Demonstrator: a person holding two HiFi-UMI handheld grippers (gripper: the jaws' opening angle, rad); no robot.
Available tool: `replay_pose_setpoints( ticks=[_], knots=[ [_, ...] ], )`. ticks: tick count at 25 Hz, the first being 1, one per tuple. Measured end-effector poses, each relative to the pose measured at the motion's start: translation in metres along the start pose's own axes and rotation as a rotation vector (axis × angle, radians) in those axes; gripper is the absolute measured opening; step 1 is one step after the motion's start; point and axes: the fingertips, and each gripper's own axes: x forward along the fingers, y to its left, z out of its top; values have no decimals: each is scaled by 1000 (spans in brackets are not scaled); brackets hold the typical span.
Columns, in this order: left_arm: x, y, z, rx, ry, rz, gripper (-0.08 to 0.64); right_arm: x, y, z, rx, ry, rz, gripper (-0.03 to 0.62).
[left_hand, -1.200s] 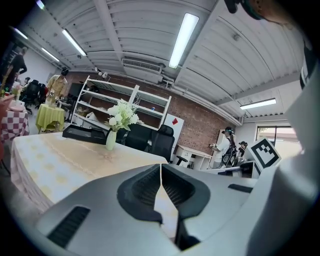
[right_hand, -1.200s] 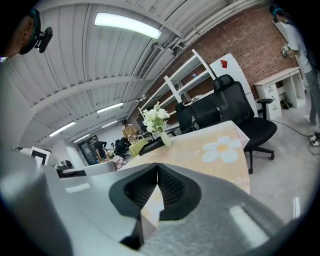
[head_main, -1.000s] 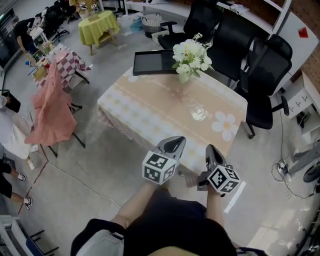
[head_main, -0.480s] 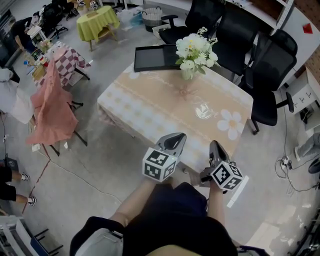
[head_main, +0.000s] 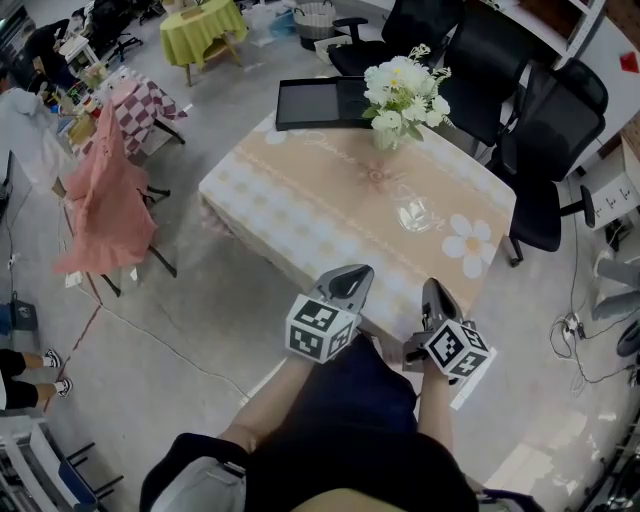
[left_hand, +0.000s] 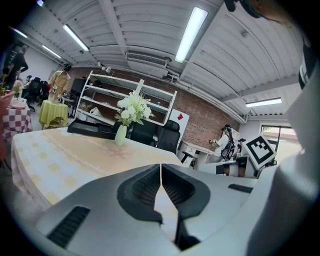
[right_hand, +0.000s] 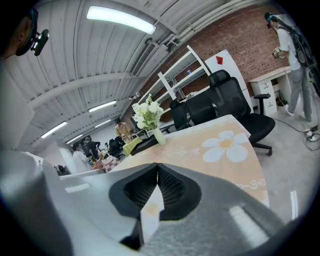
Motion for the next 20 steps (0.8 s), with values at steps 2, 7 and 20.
replay_pose_setpoints(
  ticks=[2, 7, 20],
  knots=[
    [3, 2, 4, -6, -2, 4, 17, 4, 0, 4, -6, 9, 3, 5],
    [17, 8, 7, -33, 7, 10, 17, 17, -6, 14, -26, 32, -1, 5],
    [60, 18, 18, -71, 30, 28, 17, 48, -36, 36, -51, 94, -38, 5]
  ],
)
